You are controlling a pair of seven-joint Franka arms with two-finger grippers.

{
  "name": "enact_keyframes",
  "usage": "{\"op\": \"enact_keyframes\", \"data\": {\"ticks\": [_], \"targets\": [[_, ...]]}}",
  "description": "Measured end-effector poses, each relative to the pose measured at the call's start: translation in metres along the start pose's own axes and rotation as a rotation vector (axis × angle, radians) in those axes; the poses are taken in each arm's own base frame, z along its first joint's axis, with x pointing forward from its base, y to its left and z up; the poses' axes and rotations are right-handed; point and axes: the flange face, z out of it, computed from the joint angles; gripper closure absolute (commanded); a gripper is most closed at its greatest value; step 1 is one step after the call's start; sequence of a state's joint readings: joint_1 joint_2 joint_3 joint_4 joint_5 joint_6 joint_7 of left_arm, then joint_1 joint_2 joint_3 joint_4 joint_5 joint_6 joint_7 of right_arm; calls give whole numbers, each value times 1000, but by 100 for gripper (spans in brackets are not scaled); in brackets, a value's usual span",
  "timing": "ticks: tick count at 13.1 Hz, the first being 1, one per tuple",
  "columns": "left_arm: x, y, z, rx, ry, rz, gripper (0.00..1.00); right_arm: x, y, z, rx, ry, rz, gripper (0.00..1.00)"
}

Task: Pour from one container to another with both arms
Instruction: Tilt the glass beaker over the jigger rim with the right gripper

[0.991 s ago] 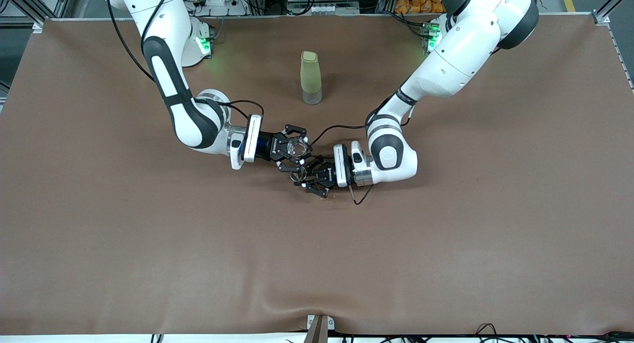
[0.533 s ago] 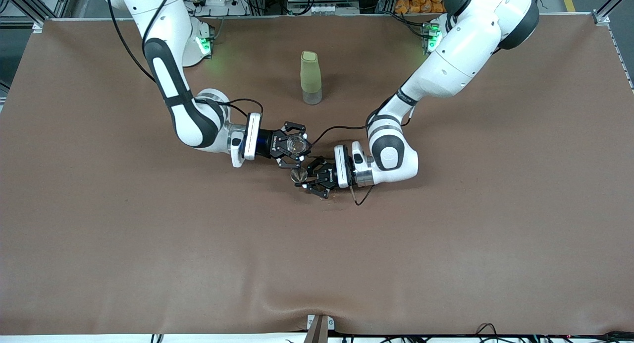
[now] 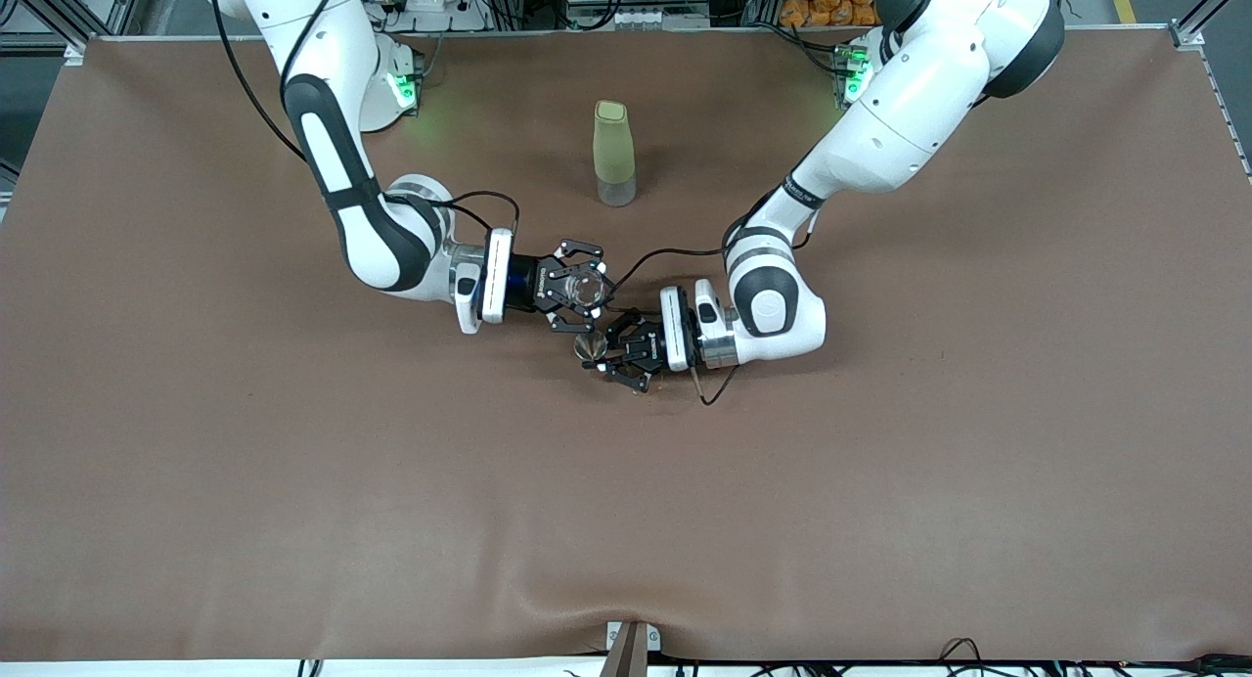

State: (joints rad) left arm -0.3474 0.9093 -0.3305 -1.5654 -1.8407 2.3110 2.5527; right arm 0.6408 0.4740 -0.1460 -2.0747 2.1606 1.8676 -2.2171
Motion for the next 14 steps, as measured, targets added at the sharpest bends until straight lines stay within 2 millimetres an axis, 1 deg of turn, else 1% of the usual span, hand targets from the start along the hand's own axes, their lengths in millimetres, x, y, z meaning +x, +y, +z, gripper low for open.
{"op": "enact_keyframes", "data": {"ticks": [6, 9, 14], "targets": [[-3, 2, 0, -2, -2, -29, 100, 2, -1, 1, 3, 3, 234, 100], [-8, 6, 0, -6, -9, -39, 100, 1, -4, 5, 15, 2, 381, 100], [-16, 12, -1, -13, -20, -52, 100, 2, -8, 8, 24, 2, 565, 100]]}}
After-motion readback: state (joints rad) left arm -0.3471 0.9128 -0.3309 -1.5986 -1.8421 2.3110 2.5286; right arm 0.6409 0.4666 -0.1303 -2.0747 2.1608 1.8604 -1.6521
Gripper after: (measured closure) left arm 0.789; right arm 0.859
